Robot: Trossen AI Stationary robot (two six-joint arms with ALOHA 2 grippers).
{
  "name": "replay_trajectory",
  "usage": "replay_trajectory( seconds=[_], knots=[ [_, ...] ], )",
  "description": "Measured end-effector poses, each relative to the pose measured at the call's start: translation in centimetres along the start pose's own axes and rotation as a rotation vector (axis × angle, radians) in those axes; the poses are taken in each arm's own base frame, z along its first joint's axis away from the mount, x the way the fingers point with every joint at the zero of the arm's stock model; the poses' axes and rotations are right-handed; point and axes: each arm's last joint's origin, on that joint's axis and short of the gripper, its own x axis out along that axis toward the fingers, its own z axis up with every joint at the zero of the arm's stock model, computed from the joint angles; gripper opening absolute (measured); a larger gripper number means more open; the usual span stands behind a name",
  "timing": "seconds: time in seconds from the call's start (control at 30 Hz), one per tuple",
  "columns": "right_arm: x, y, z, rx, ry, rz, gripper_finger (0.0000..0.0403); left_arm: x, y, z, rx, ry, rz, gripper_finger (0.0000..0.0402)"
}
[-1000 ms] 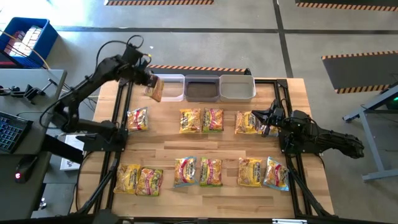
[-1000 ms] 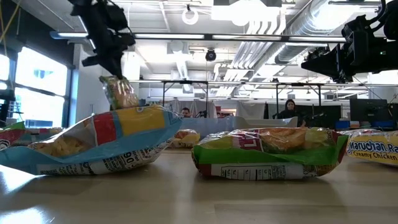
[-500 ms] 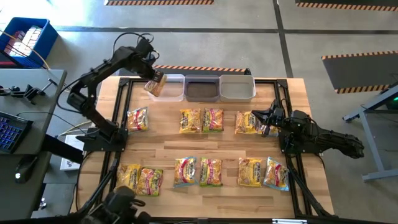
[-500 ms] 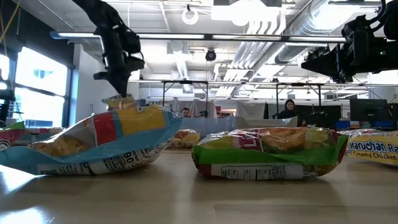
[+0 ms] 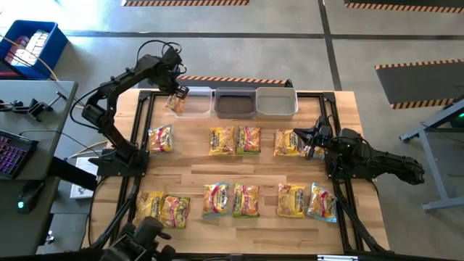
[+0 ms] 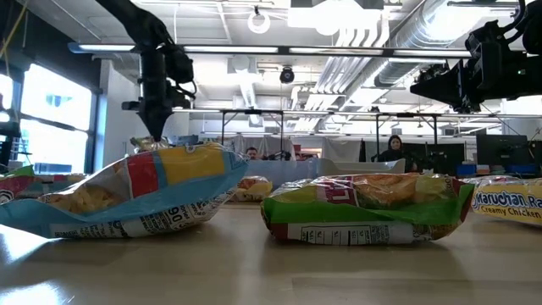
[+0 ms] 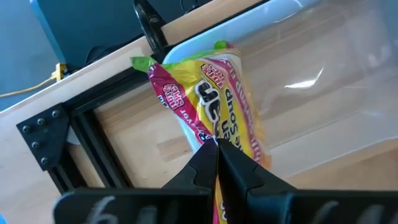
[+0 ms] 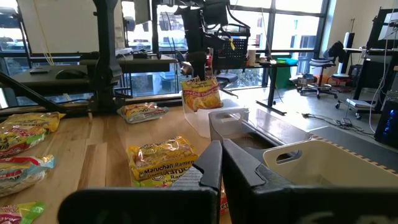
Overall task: Sort Maruchan noodles
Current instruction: Put the top left green noodle pack into the transparent bin, then put the top right yellow noodle pack into the gray bin
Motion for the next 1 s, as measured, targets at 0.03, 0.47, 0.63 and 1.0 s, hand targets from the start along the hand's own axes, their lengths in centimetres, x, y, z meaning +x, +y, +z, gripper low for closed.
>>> replay_trajectory(
  seconds=[0.03,0.47,0.63,1.0],
  knots=[
    [0.0,0.0,0.0,0.0,0.0,0.0,0.0,0.0,-0.1,0.0,0.003,-0.002,-0.001,0.0003],
    [0.0,0.0,0.0,0.0,0.0,0.0,0.0,-0.2,-1.6,-0.1,0.051,-0.006,-0.025,0.0077],
    [0.0,0.0,0.0,0.0,0.0,0.0,0.0,-0.6,-2.2,-0.3,0.106,-0.019,-0.032,0.0113],
    [0.0,0.0,0.0,0.0,0.0,0.0,0.0,-4.5,-4.9,-2.7,0.294,-0.31,-0.191,0.0065]
  ],
)
